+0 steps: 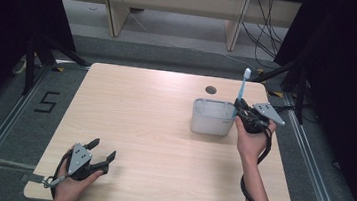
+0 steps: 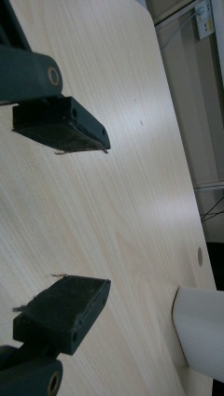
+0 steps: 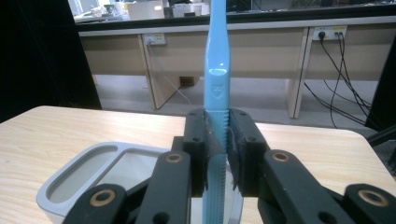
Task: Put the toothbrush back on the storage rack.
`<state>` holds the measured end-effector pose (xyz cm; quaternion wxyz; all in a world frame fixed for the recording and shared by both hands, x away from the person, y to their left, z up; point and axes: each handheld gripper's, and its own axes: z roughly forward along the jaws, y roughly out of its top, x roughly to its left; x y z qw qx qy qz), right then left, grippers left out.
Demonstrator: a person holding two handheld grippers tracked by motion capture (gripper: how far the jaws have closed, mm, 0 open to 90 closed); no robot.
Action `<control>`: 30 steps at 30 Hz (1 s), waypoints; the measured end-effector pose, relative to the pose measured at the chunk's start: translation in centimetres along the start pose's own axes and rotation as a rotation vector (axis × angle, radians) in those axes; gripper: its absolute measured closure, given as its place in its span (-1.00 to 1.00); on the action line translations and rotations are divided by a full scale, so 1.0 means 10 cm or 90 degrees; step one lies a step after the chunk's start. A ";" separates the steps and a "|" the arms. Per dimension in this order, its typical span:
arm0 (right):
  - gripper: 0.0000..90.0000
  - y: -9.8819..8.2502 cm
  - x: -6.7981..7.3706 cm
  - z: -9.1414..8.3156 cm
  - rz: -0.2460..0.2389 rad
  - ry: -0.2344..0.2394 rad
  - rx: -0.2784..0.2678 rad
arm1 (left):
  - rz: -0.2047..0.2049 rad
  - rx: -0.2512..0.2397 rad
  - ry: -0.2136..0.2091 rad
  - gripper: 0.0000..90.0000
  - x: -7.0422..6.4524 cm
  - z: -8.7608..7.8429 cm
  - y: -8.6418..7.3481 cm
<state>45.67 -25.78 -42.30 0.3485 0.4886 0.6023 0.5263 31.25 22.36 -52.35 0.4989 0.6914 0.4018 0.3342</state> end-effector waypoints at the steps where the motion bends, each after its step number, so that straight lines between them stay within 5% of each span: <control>1: 0.75 -0.01 -0.01 0.00 -0.007 -0.001 -0.001 | -0.001 0.000 -0.001 -0.40 0.00 0.00 0.00; 8: 0.75 -0.05 -0.01 0.01 -0.007 0.000 0.008 | 0.001 0.000 0.000 -0.40 0.00 0.00 0.00; 9: 0.75 -0.05 0.02 0.00 0.014 -0.004 0.015 | 0.001 0.000 0.000 -0.40 0.00 0.00 0.00; 14: 0.75 -0.07 -0.02 0.01 -0.010 -0.003 0.005 | 0.001 0.000 0.000 -0.40 0.00 0.00 0.00; 23: 0.75 -0.10 0.01 0.01 0.009 -0.001 0.013 | 0.001 0.000 0.000 -0.40 0.00 0.00 0.00; 30: 0.75 -0.12 -0.01 0.01 -0.013 0.002 0.018 | 0.001 0.000 0.000 -0.40 0.00 0.00 0.00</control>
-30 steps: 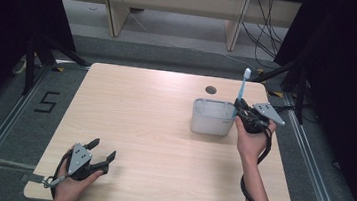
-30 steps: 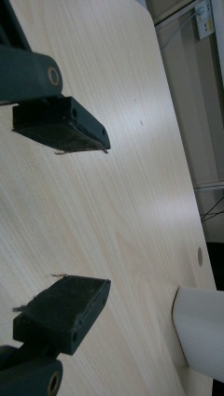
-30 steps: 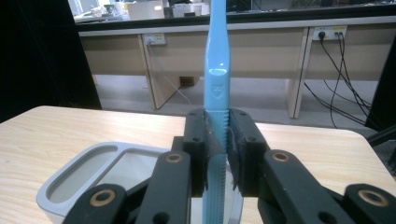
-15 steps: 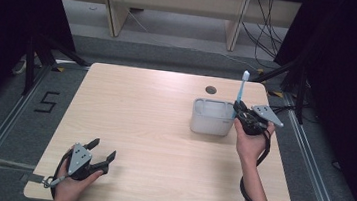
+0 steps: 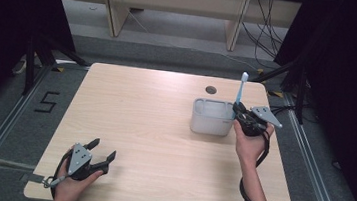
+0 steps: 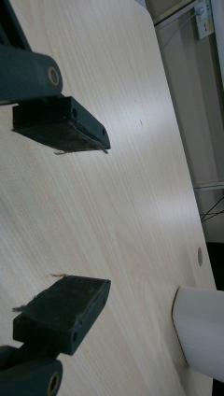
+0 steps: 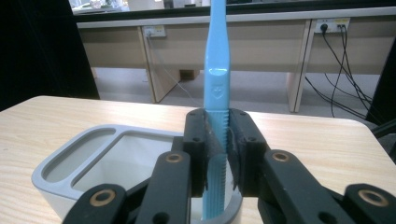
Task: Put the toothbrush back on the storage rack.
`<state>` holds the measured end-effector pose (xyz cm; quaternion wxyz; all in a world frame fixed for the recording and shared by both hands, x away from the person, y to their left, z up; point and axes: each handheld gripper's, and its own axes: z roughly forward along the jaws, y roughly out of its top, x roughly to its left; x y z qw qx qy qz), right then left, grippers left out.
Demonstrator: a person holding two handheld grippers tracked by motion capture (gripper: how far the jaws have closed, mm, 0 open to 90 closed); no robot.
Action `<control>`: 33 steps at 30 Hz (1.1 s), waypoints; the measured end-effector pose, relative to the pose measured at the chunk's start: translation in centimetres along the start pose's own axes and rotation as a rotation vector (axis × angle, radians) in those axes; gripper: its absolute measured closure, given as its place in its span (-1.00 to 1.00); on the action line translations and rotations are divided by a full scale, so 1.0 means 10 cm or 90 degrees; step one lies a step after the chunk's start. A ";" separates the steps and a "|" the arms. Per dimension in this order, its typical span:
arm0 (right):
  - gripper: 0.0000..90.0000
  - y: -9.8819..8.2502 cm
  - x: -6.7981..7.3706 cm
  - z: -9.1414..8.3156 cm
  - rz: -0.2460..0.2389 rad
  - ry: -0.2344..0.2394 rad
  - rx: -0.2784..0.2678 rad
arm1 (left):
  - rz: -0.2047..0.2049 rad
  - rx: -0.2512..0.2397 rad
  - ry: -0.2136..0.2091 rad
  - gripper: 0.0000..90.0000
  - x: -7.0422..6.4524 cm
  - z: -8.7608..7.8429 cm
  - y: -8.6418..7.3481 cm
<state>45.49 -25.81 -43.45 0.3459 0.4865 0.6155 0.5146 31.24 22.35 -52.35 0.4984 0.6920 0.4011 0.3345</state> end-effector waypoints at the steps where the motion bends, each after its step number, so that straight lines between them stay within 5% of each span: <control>1: 0.75 -0.01 0.00 0.00 -0.002 0.003 -0.002 | 0.000 0.000 0.000 -0.40 0.00 0.00 0.00; 15: 0.75 -0.08 0.00 0.01 -0.001 -0.002 0.004 | 0.000 0.002 0.001 -0.40 0.00 0.00 0.00; 16: 0.75 -0.09 0.02 0.00 0.016 -0.001 0.010 | 0.000 0.002 0.001 -0.40 0.00 0.00 0.00; 33: 0.74 -0.12 0.00 0.00 -0.004 0.001 0.011 | 0.000 0.002 0.001 -0.40 0.00 0.00 0.00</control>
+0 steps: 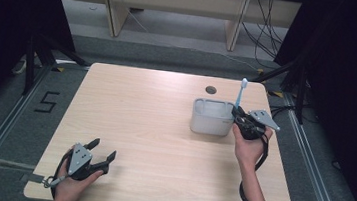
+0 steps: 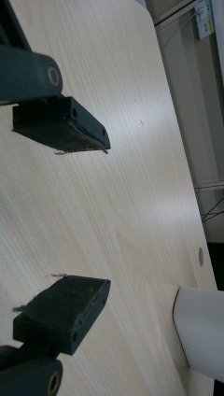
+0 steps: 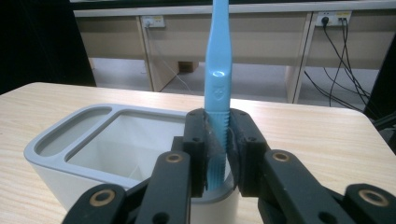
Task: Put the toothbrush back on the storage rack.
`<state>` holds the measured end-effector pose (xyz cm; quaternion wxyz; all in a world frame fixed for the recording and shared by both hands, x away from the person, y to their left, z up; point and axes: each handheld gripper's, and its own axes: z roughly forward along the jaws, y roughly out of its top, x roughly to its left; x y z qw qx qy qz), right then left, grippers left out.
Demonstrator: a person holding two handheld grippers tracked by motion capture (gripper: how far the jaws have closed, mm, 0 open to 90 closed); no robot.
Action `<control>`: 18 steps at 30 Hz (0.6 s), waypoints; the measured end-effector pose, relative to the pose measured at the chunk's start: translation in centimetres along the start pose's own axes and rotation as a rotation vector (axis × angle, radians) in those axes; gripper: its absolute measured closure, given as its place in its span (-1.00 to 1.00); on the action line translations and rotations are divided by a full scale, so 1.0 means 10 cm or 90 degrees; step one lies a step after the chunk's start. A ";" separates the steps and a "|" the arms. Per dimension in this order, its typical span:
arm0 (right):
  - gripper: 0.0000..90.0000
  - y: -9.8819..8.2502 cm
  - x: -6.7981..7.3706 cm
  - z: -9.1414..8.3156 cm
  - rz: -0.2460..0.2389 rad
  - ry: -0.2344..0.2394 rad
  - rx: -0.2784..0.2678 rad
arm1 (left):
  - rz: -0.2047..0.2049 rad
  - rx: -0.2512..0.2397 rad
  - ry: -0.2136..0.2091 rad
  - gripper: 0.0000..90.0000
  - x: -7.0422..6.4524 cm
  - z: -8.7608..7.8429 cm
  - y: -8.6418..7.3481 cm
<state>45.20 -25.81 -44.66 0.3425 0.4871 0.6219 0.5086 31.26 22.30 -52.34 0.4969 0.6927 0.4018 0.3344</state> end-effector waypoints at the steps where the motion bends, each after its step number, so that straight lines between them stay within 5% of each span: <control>1: 0.74 0.00 0.00 -0.01 -0.003 -0.002 0.008 | 0.000 0.000 0.000 -0.40 0.00 0.00 0.00; 18: 0.73 -0.05 0.01 0.00 -0.020 -0.008 0.012 | -0.001 -0.002 -0.001 -0.40 0.00 0.00 0.00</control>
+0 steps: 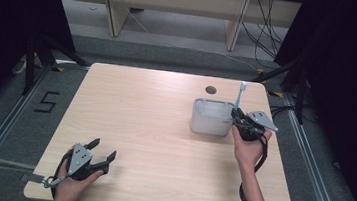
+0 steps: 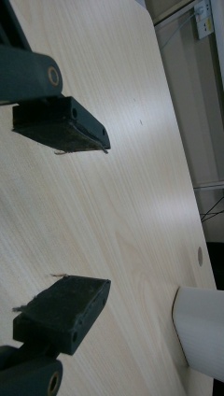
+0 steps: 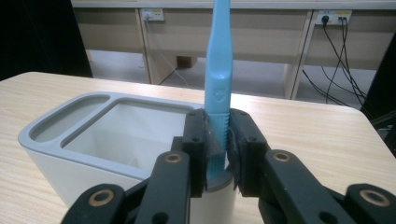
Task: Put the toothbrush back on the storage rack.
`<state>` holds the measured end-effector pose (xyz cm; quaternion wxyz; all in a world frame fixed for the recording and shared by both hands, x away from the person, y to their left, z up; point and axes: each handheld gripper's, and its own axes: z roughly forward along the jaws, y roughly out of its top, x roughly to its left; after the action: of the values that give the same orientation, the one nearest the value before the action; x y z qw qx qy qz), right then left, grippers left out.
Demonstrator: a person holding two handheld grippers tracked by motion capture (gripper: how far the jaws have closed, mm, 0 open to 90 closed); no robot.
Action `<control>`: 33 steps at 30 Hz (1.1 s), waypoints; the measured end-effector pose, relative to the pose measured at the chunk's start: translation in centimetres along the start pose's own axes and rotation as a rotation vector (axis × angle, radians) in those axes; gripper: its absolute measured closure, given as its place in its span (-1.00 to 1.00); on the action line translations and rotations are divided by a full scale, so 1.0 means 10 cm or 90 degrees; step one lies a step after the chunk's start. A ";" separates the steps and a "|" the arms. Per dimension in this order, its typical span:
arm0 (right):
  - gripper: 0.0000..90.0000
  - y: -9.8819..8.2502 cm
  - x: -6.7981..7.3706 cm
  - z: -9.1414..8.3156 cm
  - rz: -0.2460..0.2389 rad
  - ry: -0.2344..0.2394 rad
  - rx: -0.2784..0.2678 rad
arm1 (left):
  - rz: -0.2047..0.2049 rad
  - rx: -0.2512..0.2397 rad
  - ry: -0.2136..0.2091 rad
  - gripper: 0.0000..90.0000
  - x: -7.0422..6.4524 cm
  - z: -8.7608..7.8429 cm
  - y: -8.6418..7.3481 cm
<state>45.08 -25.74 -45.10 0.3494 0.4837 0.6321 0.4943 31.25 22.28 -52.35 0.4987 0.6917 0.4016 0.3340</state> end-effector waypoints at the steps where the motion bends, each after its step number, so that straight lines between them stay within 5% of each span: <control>1: 0.73 0.00 0.00 0.00 -0.002 -0.002 0.001 | 0.000 0.000 0.000 -0.40 0.00 0.00 0.00; 7: 0.69 -0.01 0.00 -0.01 -0.005 0.000 0.004 | 0.000 0.000 0.000 -0.40 0.00 0.00 0.00; 23: 0.15 0.02 0.03 -0.06 -0.027 -0.014 0.039 | 0.000 -0.001 0.000 -0.40 0.00 0.00 0.00; 33: 0.12 0.08 0.02 -0.24 -0.031 -0.005 0.046 | 0.000 0.001 0.001 -0.40 0.00 0.00 0.00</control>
<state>43.03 -26.16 -43.68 0.3459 0.4824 0.6599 0.4607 31.25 22.28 -52.34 0.4980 0.6916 0.4022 0.3346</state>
